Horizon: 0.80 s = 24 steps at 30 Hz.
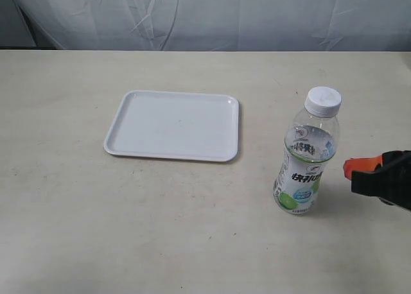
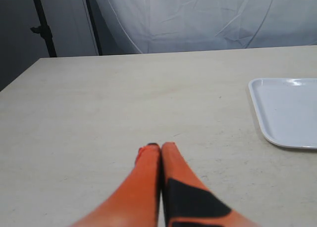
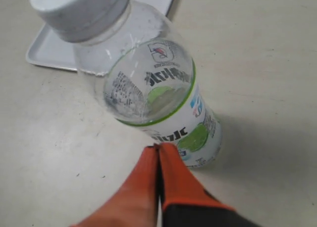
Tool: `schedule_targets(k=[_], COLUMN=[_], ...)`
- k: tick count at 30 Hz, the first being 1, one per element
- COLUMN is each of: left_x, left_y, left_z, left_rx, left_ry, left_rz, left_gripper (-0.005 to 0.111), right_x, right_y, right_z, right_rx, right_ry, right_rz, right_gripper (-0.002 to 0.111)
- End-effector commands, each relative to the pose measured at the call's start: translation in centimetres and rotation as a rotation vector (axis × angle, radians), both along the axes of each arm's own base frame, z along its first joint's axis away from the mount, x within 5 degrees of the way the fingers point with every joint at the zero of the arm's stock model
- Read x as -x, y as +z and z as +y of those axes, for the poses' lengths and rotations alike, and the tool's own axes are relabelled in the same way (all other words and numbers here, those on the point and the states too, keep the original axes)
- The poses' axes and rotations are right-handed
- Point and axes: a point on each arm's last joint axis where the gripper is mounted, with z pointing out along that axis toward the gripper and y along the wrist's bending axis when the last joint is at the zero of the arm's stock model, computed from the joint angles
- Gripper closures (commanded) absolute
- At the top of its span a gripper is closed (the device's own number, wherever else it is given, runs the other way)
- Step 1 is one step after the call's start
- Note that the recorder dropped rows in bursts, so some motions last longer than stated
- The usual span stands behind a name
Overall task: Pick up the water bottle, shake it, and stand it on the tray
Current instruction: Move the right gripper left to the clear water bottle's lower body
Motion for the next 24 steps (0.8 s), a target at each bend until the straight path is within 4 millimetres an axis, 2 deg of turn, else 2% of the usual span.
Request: schedule_targets(k=[1, 3, 5, 8, 10, 12, 18, 24], left_x=[0.0, 0.0, 0.0, 0.0, 0.0, 0.0, 0.0, 0.0], left_y=[0.1, 0.1, 0.1, 0.1, 0.1, 0.1, 0.1, 0.1], left_z=[0.0, 0.0, 0.0, 0.0, 0.0, 0.0, 0.0, 0.0], left_rx=[0.017, 0.017, 0.017, 0.017, 0.017, 0.017, 0.015, 0.015], left_ry=[0.001, 0.001, 0.001, 0.001, 0.001, 0.001, 0.001, 0.001], left_rz=[-0.017, -0.017, -0.017, -0.017, -0.017, -0.017, -0.017, -0.017], left_gripper=[0.107, 0.107, 0.107, 0.107, 0.107, 0.107, 0.107, 0.107], right_x=[0.0, 0.0, -0.2, -0.8, -1.3, -1.8, -3.2, -4.4], right_y=[-0.1, -0.2, -0.5, -1.3, -2.0, -2.7, -4.1, -4.5], right_z=[0.1, 0.0, 0.1, 0.1, 0.1, 0.2, 0.6, 1.0], right_rx=[-0.022, -0.013, -0.010, 0.000, 0.016, 0.018, 0.016, 0.009], right_ry=[-0.011, -0.010, -0.010, -0.020, -0.036, -0.050, -0.037, 0.016], right_rz=[0.017, 0.016, 0.035, 0.089, 0.124, 0.162, 0.186, 0.081], right_gripper=[0.109, 0.108, 0.098, 0.061, 0.029, 0.006, 0.007, 0.009])
